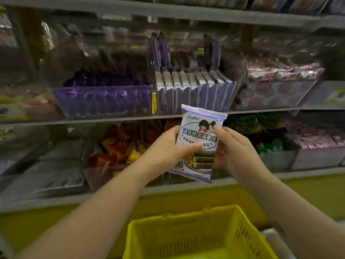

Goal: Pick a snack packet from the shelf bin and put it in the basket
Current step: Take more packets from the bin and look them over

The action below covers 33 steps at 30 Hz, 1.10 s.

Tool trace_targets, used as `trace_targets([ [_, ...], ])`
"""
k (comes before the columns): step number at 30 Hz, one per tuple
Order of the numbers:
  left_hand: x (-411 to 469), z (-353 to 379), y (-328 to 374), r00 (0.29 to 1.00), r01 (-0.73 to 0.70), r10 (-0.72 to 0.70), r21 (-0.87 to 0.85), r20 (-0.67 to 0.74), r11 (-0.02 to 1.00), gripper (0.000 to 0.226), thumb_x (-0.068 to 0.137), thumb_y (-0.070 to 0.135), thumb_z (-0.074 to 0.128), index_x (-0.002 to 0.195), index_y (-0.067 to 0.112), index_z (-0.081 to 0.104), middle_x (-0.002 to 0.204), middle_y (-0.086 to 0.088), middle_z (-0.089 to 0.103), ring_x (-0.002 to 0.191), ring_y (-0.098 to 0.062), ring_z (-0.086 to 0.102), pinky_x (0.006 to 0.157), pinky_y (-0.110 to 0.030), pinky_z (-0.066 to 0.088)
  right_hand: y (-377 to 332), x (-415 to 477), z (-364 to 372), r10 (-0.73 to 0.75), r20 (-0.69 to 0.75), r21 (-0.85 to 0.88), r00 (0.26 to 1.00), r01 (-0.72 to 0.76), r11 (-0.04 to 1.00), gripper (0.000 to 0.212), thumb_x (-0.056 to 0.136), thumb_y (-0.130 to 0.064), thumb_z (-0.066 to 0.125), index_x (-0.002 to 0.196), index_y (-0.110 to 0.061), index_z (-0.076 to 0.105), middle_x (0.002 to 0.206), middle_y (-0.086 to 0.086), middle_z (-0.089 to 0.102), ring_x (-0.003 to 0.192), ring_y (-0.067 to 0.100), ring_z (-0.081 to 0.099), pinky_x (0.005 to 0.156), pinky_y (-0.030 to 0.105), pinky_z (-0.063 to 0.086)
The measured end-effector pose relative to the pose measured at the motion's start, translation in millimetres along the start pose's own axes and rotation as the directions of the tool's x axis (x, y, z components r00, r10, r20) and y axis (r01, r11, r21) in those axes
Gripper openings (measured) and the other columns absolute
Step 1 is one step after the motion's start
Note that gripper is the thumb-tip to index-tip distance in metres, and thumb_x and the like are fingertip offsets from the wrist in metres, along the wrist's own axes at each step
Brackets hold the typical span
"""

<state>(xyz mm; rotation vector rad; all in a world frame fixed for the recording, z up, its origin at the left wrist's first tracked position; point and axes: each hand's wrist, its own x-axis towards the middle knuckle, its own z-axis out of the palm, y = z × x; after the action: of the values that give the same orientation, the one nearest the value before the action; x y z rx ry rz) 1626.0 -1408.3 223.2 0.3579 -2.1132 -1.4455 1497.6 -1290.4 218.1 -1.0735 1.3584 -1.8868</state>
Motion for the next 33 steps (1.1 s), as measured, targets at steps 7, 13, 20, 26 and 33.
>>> trace_targets([
  [7, -35, 20, -65, 0.996, 0.088, -0.090, -0.109, -0.018, 0.990, 0.039, 0.083, 0.015, 0.074, 0.118, 0.025, 0.059, 0.110, 0.004, 0.073, 0.101, -0.014, 0.069, 0.090, -0.038, 0.055, 57, -23, 16, 0.140, -0.099, 0.194, 0.985, -0.119, 0.974, 0.042, 0.076, -0.038, 0.064, 0.104, -0.007, 0.069, 0.100, 0.017, 0.074, 0.092, 0.032, 0.072, 0.075, 0.039, 0.060],
  [13, -36, 34, -83, 0.956, 0.078, -0.171, -0.355, -0.240, 0.932, 0.027, 0.069, 0.048, 0.069, 0.089, 0.031, 0.073, 0.095, 0.003, 0.076, 0.089, -0.016, 0.073, 0.077, -0.032, 0.057, 89, -31, 18, 0.180, -0.115, 0.187, 0.977, -0.157, 0.970, 0.028, 0.078, -0.031, 0.065, 0.096, -0.011, 0.072, 0.097, 0.017, 0.074, 0.090, 0.029, 0.073, 0.072, 0.035, 0.059],
  [20, -28, 31, -92, 0.931, 0.191, -0.319, -0.509, -0.177, 0.840, 0.017, 0.091, 0.016, 0.062, 0.103, 0.006, 0.068, 0.101, -0.017, 0.074, 0.096, -0.033, 0.070, 0.088, -0.045, 0.056, 94, -21, 15, 0.263, -0.068, 0.345, 0.963, -0.225, 0.911, 0.030, 0.073, -0.018, 0.067, 0.098, -0.002, 0.069, 0.095, 0.023, 0.073, 0.083, 0.031, 0.072, 0.070, 0.038, 0.060],
  [26, -21, 23, -94, 0.936, 0.244, -0.346, -0.588, -0.067, 0.771, 0.021, 0.098, 0.014, 0.049, 0.098, 0.007, 0.069, 0.087, -0.009, 0.076, 0.075, -0.015, 0.071, 0.066, -0.027, 0.056, 103, -14, 9, 0.310, -0.058, 0.371, 0.949, -0.268, 0.889, 0.038, 0.083, -0.031, 0.057, 0.102, -0.001, 0.073, 0.104, 0.024, 0.071, 0.094, 0.034, 0.071, 0.071, 0.040, 0.060],
  [33, -17, 14, -90, 0.935, 0.215, -0.340, -0.606, -0.097, 0.766, 0.025, 0.100, 0.021, 0.045, 0.101, 0.013, 0.068, 0.089, -0.009, 0.076, 0.079, -0.017, 0.071, 0.072, -0.033, 0.058, 97, -12, -8, 0.309, 0.094, -0.110, 0.947, -0.298, 0.948, 0.037, 0.082, -0.052, 0.059, 0.099, -0.024, 0.075, 0.103, 0.006, 0.074, 0.094, 0.019, 0.071, 0.075, 0.035, 0.055],
])
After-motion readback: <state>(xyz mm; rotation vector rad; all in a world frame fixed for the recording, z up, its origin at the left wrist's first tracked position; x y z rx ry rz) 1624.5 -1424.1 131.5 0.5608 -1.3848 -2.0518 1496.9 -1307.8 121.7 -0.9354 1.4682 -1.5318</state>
